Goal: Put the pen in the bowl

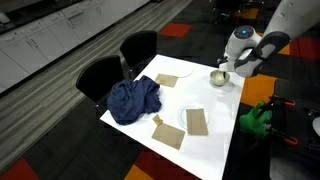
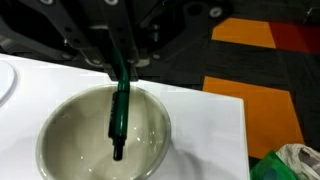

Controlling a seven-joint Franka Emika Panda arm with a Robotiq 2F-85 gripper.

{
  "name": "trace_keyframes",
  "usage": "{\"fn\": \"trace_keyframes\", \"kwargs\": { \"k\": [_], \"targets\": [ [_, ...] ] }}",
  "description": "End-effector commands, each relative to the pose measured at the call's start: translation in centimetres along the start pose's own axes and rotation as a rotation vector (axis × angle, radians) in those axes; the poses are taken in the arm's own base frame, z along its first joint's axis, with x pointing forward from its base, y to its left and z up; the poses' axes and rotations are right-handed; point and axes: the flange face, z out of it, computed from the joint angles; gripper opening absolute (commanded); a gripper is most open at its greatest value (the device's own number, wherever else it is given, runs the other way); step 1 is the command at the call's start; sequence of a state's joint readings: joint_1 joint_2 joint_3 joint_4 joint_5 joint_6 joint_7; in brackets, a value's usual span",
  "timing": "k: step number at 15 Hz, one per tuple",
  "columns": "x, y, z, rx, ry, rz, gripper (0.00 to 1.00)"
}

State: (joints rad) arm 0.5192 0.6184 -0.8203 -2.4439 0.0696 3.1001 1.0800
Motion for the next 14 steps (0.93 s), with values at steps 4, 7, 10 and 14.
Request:
{"fn": "trace_keyframes", "kwargs": {
  "k": [4,7,10,14],
  "targets": [
    [0.0,-2.1,1.7,0.014,0.032,-0.027,0.38],
    [-0.7,-3.0,2.2,0.019,0.035,-0.042,0.58],
    [-1.9,-4.1,2.1,0.028,0.038,-0.061,0.82],
    [-1.8,-4.2,0.0,0.048,0.066,-0.073,1.00]
  ]
}}
